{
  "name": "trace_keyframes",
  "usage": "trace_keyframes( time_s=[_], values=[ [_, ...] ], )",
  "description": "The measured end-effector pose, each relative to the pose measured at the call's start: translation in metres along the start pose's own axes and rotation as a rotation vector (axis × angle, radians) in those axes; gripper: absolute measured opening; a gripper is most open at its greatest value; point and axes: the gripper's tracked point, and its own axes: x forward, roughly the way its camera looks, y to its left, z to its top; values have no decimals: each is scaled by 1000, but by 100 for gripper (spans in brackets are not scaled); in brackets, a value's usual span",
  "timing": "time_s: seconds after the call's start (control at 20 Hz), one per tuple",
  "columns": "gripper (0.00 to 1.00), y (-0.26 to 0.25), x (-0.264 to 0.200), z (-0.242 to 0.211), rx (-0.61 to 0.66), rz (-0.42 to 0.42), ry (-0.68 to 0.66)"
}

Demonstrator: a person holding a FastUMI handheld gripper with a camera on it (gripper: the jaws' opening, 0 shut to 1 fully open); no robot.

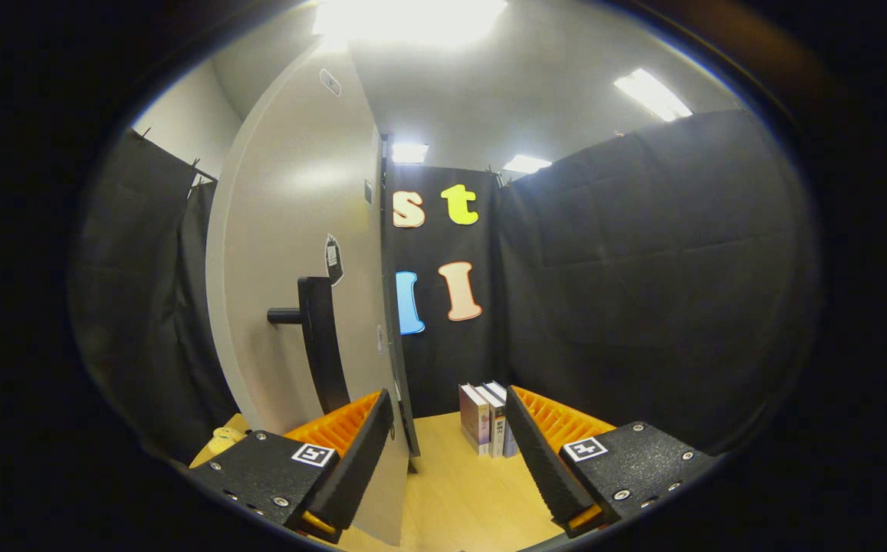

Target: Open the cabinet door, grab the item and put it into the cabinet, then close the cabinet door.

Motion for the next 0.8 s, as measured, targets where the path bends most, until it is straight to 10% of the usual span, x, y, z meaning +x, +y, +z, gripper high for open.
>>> trace_keyframes(
  time_s=[0.8],
  values=[
    [93, 130, 19, -11, 35, 244, 37]
  ],
)
